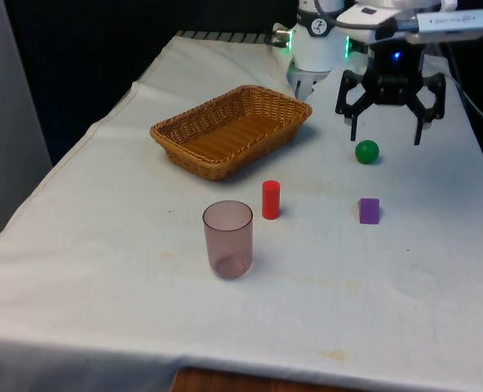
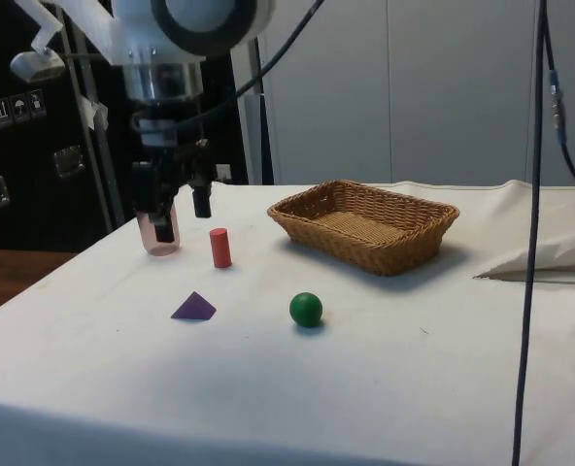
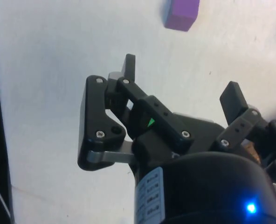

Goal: Pick up the triangular block and place it into the basket.

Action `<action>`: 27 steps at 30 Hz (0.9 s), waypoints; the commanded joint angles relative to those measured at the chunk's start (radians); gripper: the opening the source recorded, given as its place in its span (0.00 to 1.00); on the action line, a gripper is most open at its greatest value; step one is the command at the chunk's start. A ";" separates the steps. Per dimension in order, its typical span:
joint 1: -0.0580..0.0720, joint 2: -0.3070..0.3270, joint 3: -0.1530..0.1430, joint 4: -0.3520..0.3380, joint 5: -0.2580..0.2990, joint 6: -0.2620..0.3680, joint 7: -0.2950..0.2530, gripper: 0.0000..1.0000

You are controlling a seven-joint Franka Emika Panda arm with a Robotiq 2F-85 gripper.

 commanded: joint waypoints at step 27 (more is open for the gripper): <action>0.005 0.205 -0.003 0.043 -0.031 0.215 -0.018 1.00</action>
